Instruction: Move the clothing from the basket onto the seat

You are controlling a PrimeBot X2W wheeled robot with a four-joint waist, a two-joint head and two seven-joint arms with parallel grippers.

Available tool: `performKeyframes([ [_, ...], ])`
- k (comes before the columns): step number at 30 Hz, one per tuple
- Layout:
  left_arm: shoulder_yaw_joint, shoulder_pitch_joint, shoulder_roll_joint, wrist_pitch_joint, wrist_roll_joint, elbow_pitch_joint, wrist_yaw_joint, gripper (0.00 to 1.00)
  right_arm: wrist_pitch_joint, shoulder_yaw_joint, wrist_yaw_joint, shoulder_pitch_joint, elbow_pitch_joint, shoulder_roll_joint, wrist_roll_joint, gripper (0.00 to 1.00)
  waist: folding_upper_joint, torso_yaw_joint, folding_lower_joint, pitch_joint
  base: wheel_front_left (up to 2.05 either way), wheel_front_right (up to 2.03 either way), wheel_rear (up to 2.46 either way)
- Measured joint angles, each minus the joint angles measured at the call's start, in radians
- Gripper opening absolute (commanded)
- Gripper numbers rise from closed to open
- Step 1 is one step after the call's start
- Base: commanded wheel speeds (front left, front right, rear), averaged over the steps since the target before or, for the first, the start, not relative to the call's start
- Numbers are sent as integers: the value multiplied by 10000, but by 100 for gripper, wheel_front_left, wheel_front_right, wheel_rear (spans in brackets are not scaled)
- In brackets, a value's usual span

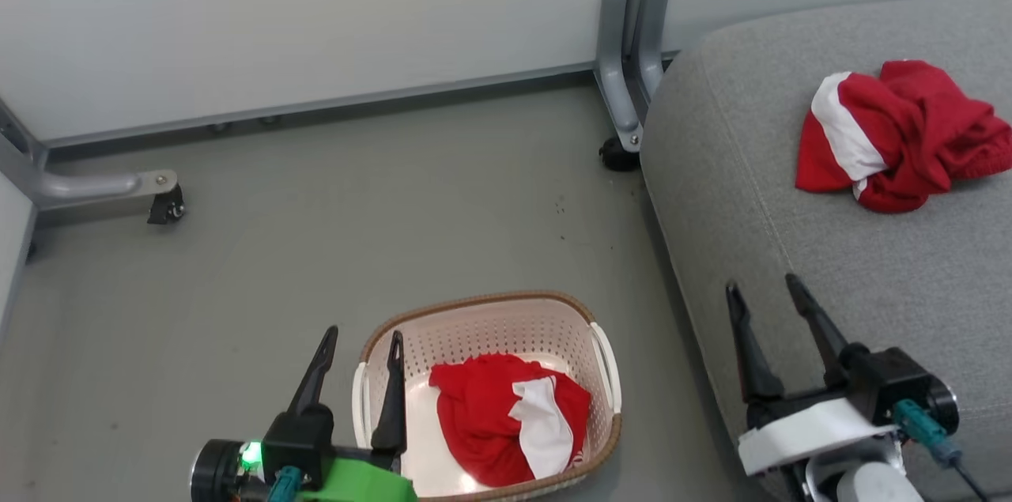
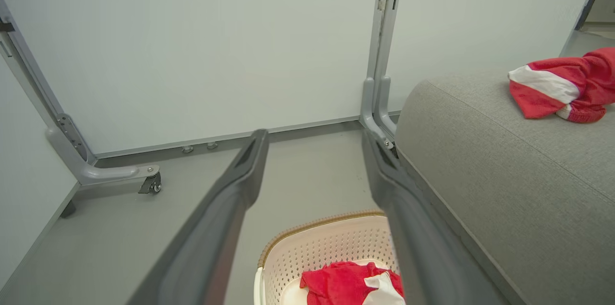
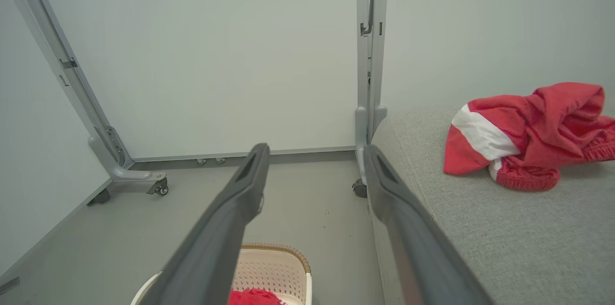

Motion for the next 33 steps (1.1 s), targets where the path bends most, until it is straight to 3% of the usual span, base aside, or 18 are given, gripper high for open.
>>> performKeyframes([
  [8, -345, -2033, 19, 0, 652, 832, -767, 100, 0, -334, 0, -1383, -951, 0, -221, 100, 0, -238, 1, 1616, 0, 0, 0],
  [14, -1313, -4011, 426, -2, 1486, 2029, -1469, 100, 0, -1005, -2, -2296, -1641, -10, -337, 100, 0, -376, 2, 3146, 0, 0, 0],
  [20, -2512, -5899, 658, 0, 1871, 3707, -1735, 100, 0, -1486, 0, -3140, -2109, -6, -274, 100, 0, -482, 3, 4644, 0, 0, 0],
  [33, -7891, -9790, 886, 0, 1735, 7887, -1789, 100, 0, -1666, 0, -4071, -2543, -12, 211, 100, 0, -938, 3, 7607, 0, 0, 0],
])
